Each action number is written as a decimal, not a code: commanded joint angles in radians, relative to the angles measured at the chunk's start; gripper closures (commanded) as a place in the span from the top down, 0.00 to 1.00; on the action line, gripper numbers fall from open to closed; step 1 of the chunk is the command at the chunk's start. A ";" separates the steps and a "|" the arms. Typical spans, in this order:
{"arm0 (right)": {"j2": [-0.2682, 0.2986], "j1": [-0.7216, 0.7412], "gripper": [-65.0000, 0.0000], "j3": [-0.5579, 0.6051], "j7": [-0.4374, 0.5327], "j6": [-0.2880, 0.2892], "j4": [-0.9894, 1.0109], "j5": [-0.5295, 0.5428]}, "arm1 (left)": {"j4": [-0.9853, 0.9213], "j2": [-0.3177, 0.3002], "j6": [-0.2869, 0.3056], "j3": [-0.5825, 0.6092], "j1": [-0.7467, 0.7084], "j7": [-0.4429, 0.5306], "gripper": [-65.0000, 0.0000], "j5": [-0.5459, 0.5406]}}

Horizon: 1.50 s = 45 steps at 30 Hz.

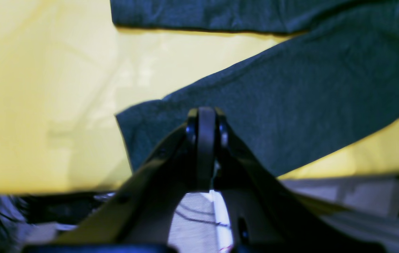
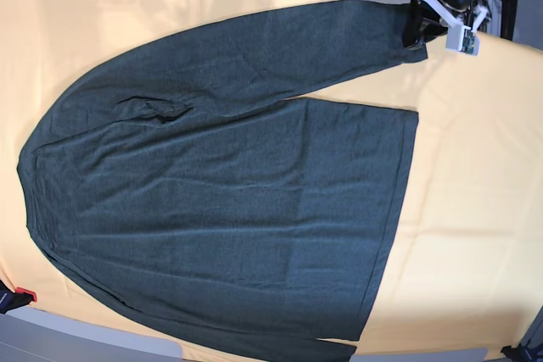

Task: Fold the T-shirt properly
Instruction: 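Lower the left gripper and grasp the dark green sleeve cuff, then move the right gripper down and grasp the shirt's collar corner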

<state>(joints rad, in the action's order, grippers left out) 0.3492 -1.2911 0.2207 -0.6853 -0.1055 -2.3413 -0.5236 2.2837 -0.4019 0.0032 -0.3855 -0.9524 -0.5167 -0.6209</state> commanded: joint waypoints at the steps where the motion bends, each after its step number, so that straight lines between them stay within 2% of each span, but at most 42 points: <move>1: 0.003 -0.018 0.00 0.001 0.006 -0.010 -0.015 -0.009 | -0.001 0.008 -0.009 -0.004 -0.011 0.032 0.00 -0.021; 4: 0.003 -0.018 0.00 0.001 -0.004 -0.010 -0.015 -0.010 | -0.039 0.037 -0.024 -0.004 -0.011 0.046 0.00 -0.040; 12: 0.003 -0.018 0.00 0.001 -0.009 -0.010 -0.015 -0.009 | -0.121 0.036 -0.025 -0.059 0.037 0.052 0.00 -0.039; 16: 0.003 -0.018 0.00 0.001 -0.009 -0.010 -0.015 -0.009 | -0.177 0.036 -0.068 -0.117 0.073 0.052 0.00 -0.039; 21: 0.003 -0.018 0.00 0.001 -0.008 -0.006 -0.015 -0.009 | -0.283 0.033 -0.067 -0.132 0.122 0.051 0.00 -0.059; 22: 0.003 -0.018 0.00 0.001 -0.008 -0.007 -0.015 -0.009 | -0.304 0.033 -0.067 -0.132 0.130 0.050 0.03 -0.076; 25: 0.003 -0.018 0.00 0.001 -0.008 -0.007 -0.015 -0.009 | -0.344 0.033 -0.057 -0.132 0.156 0.022 0.35 -0.119; 27: 0.003 -0.018 0.00 0.001 -0.008 -0.007 -0.015 -0.009 | -0.359 0.033 -0.017 -0.132 0.168 0.007 0.50 -0.153; 28: 0.003 -0.018 0.00 0.001 -0.008 -0.007 -0.015 -0.009 | -0.362 0.033 0.013 -0.132 0.171 -0.001 0.51 -0.160; 36: 0.003 -0.018 0.00 0.001 -0.008 -0.007 -0.015 -0.009 | -0.362 0.019 0.198 -0.131 0.168 -0.064 0.51 -0.280; 45: 0.003 -0.018 0.00 0.001 -0.008 -0.007 -0.015 -0.009 | -0.362 0.014 0.363 -0.131 0.169 -0.076 0.51 -0.377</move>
<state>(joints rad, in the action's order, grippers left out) 0.3489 -1.2907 0.2214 -0.6998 -0.1051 -2.3413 -0.5236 1.9091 -0.3798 0.3573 -0.5110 -0.7753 -0.6102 -0.9791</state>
